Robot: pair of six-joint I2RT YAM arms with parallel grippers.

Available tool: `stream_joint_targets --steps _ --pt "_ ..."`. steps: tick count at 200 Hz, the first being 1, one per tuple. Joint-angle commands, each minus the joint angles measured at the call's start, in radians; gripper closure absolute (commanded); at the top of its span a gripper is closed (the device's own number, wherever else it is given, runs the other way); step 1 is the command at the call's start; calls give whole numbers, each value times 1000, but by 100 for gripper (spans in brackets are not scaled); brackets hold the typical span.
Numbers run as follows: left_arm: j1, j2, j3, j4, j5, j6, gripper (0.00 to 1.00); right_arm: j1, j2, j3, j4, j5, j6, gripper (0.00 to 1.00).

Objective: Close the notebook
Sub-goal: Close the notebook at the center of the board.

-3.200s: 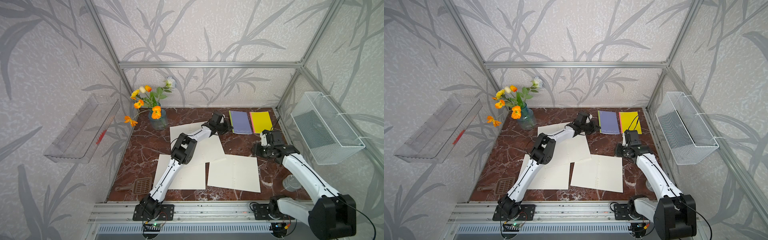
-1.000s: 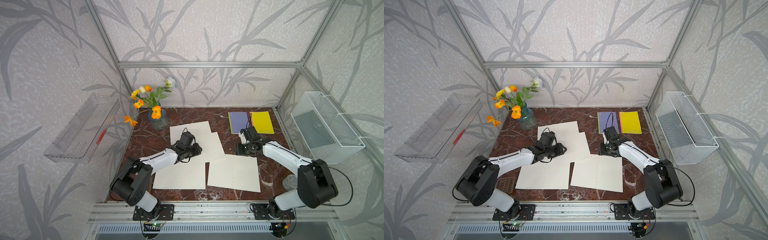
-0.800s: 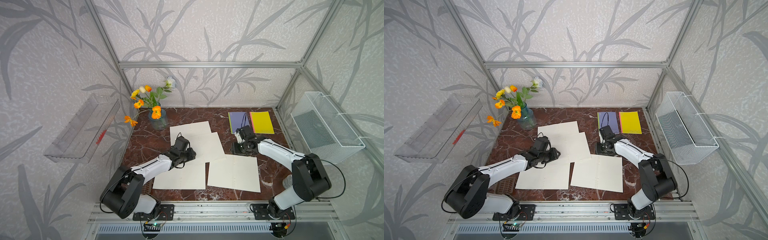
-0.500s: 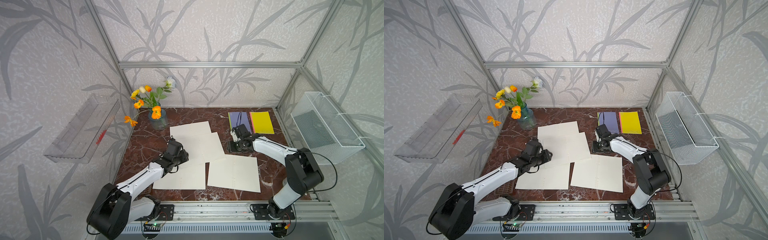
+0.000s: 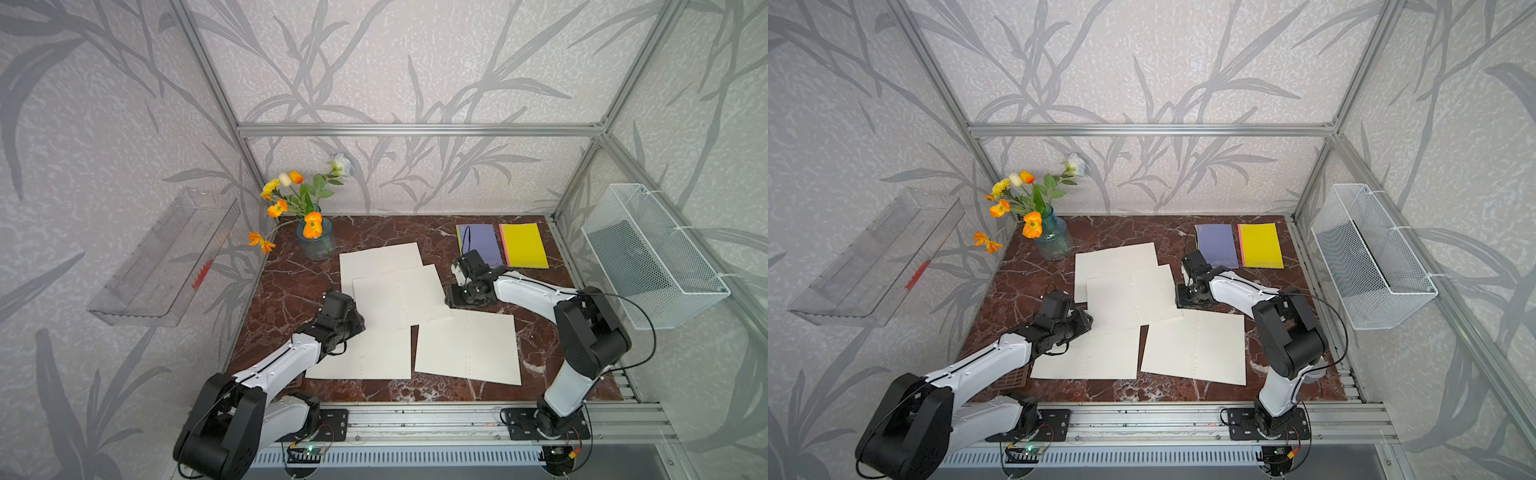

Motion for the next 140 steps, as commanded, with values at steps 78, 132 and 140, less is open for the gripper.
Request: stream_joint_targets --steps 78,132,140 --pt "17 107 -2 80 75 3 53 24 48 37 1 -11 1 47" --pt "20 127 -1 98 93 0 54 35 64 42 -4 -5 1 50" --pt "20 126 -1 98 93 1 54 35 67 42 -4 -5 1 50"
